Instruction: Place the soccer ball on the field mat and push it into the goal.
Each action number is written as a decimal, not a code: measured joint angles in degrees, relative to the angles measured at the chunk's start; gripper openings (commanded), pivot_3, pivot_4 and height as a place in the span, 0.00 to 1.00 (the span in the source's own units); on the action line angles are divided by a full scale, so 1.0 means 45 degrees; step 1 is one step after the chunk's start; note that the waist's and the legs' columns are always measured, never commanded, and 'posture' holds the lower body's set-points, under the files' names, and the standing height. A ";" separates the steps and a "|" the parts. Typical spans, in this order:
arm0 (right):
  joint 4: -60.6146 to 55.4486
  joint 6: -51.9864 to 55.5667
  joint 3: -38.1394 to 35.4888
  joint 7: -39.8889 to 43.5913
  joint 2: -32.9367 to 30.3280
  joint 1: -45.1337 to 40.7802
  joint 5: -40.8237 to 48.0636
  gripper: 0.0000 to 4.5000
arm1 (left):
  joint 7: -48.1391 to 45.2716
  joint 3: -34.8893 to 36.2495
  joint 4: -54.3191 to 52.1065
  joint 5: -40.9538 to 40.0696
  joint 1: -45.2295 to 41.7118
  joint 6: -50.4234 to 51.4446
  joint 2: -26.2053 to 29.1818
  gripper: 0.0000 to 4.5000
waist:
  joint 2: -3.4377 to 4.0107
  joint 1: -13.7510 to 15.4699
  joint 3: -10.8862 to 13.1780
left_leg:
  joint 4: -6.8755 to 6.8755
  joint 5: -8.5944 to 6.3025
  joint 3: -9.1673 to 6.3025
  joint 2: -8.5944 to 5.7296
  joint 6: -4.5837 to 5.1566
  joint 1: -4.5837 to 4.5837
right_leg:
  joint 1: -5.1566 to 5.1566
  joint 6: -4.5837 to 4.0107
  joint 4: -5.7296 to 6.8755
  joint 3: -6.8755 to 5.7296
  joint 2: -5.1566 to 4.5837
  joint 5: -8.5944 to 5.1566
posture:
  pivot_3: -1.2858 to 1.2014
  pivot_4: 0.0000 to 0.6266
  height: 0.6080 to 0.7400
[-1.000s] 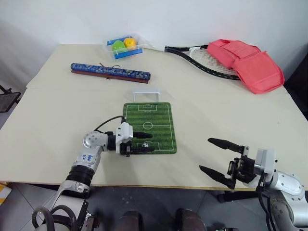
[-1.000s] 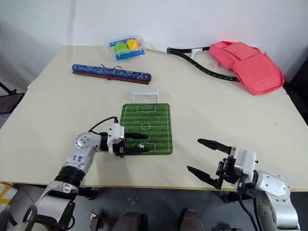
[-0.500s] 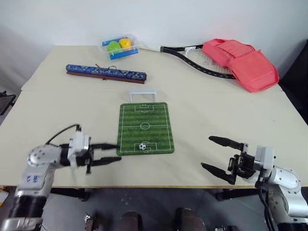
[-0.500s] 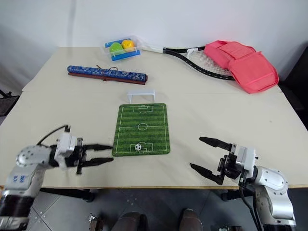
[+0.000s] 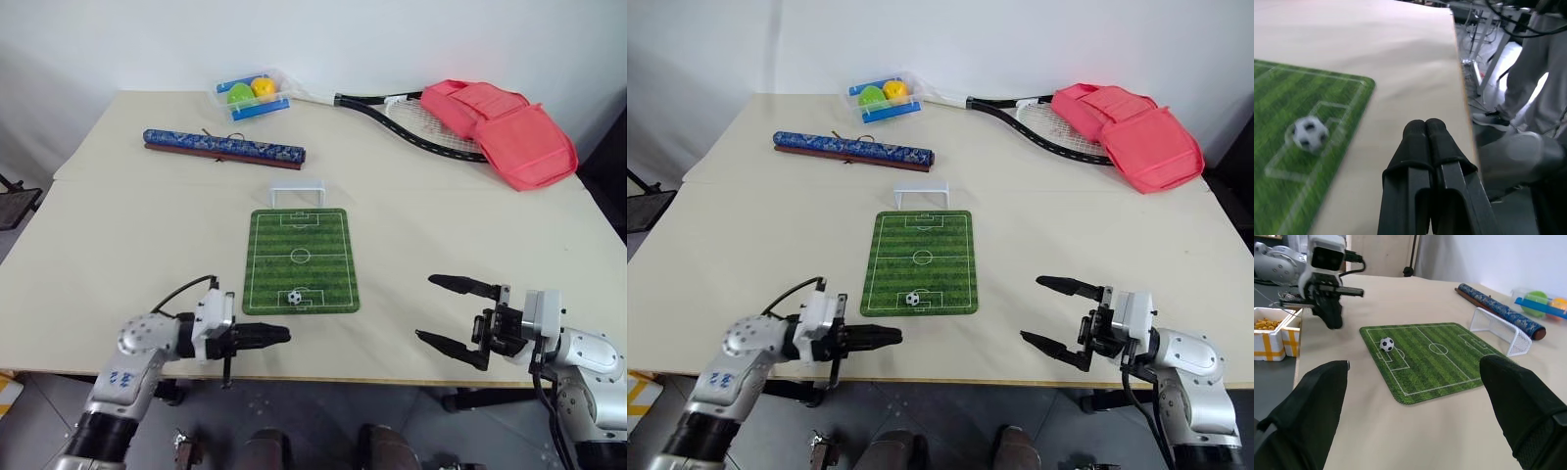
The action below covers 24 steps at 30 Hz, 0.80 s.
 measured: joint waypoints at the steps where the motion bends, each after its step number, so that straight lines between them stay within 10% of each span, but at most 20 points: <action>1: -0.0135 0.0132 -0.0001 -0.0104 -0.0003 0.0016 0.0013 1.00 | 0.0075 -0.0165 0.0306 0.0169 -0.0244 -0.0038 -0.0203 0.01 | 0.0000 0.0000 0.0000 | 0.0000 0.0000 0.0001 -0.0001 0.0001 0.0001 | 0.0000 0.0000 0.0001 0.0000 -0.0001 0.0000 | 0.52 0.24 1.00; 24: -0.1791 0.0066 -0.0948 -0.5693 0.2372 0.0681 -0.1012 1.00 | 0.1544 0.0070 1.0228 0.2690 -0.7343 -0.4889 -0.2153 0.01 | -0.0014 -0.0172 -0.0003 | -0.0026 0.0002 0.0016 -0.0012 0.0011 -0.0019 | -0.0028 0.0022 -0.0023 -0.0003 -0.0001 0.0014 | 0.52 0.24 1.00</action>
